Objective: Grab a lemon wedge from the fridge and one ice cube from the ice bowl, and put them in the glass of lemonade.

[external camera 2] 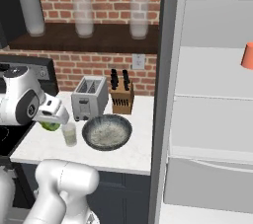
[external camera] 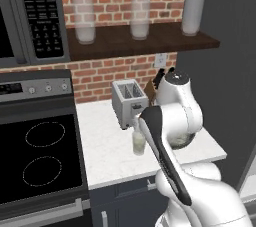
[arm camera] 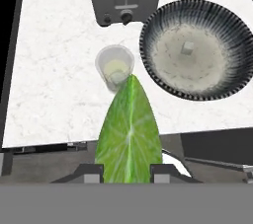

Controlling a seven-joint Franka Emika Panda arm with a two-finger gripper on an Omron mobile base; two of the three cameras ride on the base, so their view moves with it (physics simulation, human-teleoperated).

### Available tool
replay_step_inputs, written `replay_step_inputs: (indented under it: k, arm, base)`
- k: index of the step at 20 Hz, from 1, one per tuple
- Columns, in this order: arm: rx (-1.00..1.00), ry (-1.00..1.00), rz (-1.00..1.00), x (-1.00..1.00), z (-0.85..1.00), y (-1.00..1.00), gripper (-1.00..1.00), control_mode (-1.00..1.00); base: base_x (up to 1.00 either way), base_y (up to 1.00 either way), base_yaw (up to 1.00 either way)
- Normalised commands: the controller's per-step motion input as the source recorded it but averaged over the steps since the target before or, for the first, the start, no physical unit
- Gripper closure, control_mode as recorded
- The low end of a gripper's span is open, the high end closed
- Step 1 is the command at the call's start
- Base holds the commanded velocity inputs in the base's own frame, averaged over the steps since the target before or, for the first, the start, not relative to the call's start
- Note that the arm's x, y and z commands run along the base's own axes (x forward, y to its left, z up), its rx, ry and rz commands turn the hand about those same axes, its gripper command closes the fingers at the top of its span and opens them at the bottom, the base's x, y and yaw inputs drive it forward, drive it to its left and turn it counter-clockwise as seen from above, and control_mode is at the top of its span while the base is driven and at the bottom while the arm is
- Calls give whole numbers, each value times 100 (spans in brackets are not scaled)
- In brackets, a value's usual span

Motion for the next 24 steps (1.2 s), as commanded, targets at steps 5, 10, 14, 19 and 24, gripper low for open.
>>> replay_step_inputs:
  k: [5,10,14,19,24]
  arm:
    - [0,9,0,93,-22,15,100,-100]
    - [0,5,0,45,-30,0,100,-100]
    - [0,0,0,13,-30,1,100,-100]
    - [0,0,0,5,-21,4,100,-100]
    - [0,0,0,4,-19,0,100,-100]
  base:
    - [0,0,0]
    - [0,0,0]
    - [0,0,0]
    - [0,0,0]
    - [0,0,0]
